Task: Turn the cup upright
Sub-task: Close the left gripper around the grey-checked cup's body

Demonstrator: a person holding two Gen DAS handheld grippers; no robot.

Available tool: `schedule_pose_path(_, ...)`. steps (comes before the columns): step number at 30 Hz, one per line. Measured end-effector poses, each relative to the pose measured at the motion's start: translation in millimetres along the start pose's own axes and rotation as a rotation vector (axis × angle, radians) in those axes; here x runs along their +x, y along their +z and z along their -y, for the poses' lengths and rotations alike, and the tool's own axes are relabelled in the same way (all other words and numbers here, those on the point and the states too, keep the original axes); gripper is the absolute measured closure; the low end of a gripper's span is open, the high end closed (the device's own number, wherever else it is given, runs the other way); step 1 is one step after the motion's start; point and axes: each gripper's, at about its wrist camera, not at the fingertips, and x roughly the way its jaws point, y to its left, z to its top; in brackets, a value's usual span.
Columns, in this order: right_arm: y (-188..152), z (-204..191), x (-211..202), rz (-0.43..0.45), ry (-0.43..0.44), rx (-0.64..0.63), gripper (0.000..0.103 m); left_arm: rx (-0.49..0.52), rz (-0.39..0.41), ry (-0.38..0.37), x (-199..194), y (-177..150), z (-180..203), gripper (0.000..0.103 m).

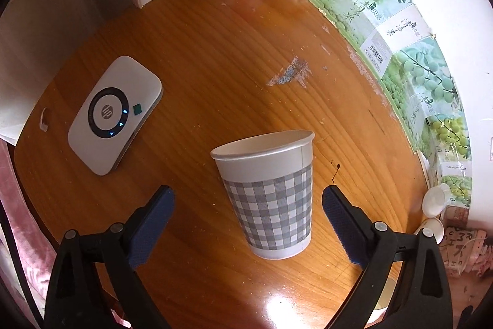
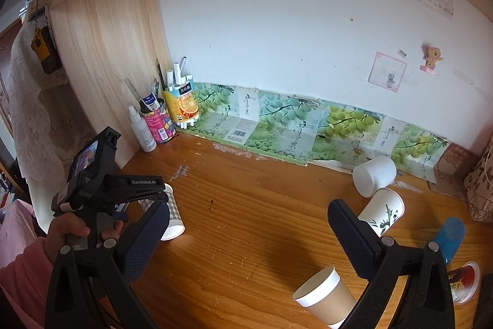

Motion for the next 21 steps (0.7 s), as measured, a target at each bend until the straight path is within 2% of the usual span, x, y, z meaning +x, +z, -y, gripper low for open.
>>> schedule_pose_path(3, 1.4, -0.9, 5.1, -0.015, 0.007, 0.005, 0.000, -0.005, -0.033, -0.017, 6.1, 4.1, -0.6, 0.011)
schedule_pose_path(9, 2.8, -1.8, 10.6, -0.029, -0.002, 0.013, 0.000, -0.016, -0.068, -0.060, 14.8, 7.8, 0.3, 0.013)
schedule_pose_path(11, 3.2, -0.7, 11.5, -0.033, -0.003, 0.019, 0.000, -0.012, -0.079, -0.075, 18.0, 9.5, 0.9, 0.025)
schedule_pose_path(15, 2.2, -2.2, 13.1, -0.044, -0.003, 0.025, 0.000, -0.001, -0.086, -0.076, 21.0, 11.9, 3.5, 0.031)
schedule_pose_path(21, -2.9, -1.5, 17.4, -0.076, -0.001, 0.043, 0.000, 0.050, -0.090, -0.077, 23.5, 13.3, 10.8, 0.033)
